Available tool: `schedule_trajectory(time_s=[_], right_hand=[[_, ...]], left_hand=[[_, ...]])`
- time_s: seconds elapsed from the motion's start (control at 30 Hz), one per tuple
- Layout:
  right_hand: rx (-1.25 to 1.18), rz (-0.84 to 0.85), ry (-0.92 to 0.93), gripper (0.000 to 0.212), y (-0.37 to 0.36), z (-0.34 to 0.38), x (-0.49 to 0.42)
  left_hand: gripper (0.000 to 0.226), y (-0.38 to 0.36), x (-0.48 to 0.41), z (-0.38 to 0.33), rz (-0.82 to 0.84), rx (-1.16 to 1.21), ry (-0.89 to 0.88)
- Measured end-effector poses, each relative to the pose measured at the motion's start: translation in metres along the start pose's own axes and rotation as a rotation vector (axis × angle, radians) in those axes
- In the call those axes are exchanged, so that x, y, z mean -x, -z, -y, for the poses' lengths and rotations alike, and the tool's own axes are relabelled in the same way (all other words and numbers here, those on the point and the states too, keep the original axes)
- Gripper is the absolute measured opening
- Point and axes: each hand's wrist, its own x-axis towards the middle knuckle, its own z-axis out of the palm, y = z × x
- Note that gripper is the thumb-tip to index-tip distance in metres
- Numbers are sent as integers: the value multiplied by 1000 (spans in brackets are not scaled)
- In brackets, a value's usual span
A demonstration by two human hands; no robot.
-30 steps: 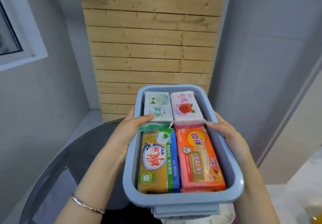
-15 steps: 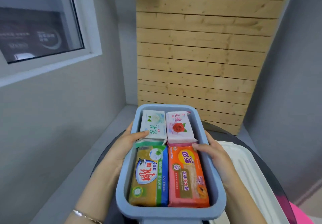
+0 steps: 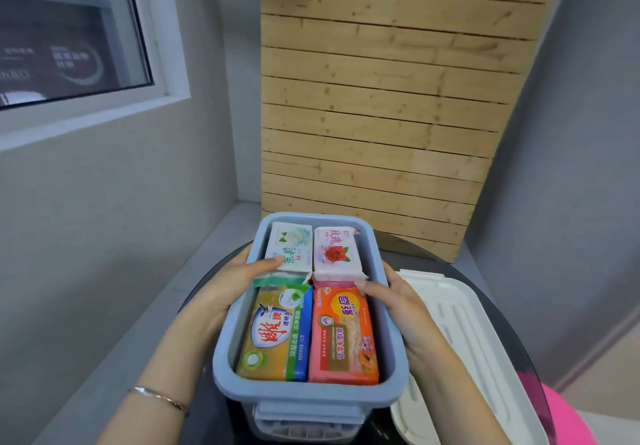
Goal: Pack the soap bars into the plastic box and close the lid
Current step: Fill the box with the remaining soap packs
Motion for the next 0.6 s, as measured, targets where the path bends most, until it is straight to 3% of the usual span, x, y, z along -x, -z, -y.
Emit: schedule_trajectory(time_s=[0.07,0.17,0.2,0.33,0.47,0.53,0.6], right_hand=[[43,5,-31,42,7,3,5],[134,-76,4,72,29,11,19],[190,-115,33,71,41,13,24],[371,-244,85,55,100,13,47],[668,-553,-2,77,159,-18,59],[816,-628,-94,85,184,-44,62],[700,-642,-70,57,206,-63,65]], left_hand=[[57,-1,7,-4,-36,-43,-10],[90,-4,18,-14,-212,-134,-136],[92,-7,24,-20,-243,-156,-199],[75,-40,47,-39,-254,-248,-414],[66,-94,61,-42,-198,-315,-488],[65,-118,64,-35,-156,-334,-490],[64,-137,63,-25,-110,-340,-481]])
